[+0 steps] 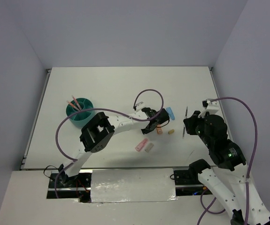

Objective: Sort the stationery into containers
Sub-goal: Pick up the pen cap from the center of the board, then close the pen cap on the pen.

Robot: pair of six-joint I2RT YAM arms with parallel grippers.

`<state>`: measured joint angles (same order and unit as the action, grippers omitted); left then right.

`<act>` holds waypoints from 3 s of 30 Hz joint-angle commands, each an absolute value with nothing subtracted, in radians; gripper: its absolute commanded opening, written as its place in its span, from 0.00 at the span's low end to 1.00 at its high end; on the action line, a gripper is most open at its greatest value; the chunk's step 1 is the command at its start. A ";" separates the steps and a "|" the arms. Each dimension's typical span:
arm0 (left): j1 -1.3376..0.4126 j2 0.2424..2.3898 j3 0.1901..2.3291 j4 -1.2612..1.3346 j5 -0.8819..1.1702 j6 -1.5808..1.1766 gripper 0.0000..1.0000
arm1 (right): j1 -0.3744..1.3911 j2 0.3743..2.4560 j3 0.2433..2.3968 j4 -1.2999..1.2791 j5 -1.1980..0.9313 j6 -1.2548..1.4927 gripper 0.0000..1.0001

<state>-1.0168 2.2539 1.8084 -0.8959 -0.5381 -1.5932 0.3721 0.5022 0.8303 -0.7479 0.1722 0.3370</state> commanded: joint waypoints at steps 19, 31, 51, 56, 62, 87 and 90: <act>-0.766 0.787 0.718 0.366 -0.010 -0.667 0.00 | 0.857 0.791 0.503 0.391 -0.327 0.650 0.00; -0.759 0.529 0.643 0.367 0.038 -0.696 0.00 | 1.173 0.965 0.604 0.512 0.089 0.576 0.00; -0.759 0.571 0.618 0.361 -0.020 -0.847 0.00 | 1.224 0.951 0.696 0.406 0.124 0.436 0.00; -0.761 0.574 0.611 0.362 -0.017 -0.850 0.00 | 1.223 0.940 0.695 0.397 0.153 0.437 0.00; -0.759 0.586 0.614 0.362 -0.009 -0.845 0.00 | 1.224 0.933 0.690 0.387 0.187 0.446 0.00; -0.761 0.591 0.598 0.333 0.020 -0.856 0.00 | 1.174 0.954 0.795 0.307 0.192 0.388 0.00; -0.759 0.601 0.595 0.337 0.034 -0.865 0.00 | 1.149 0.985 0.834 0.299 0.157 0.370 0.00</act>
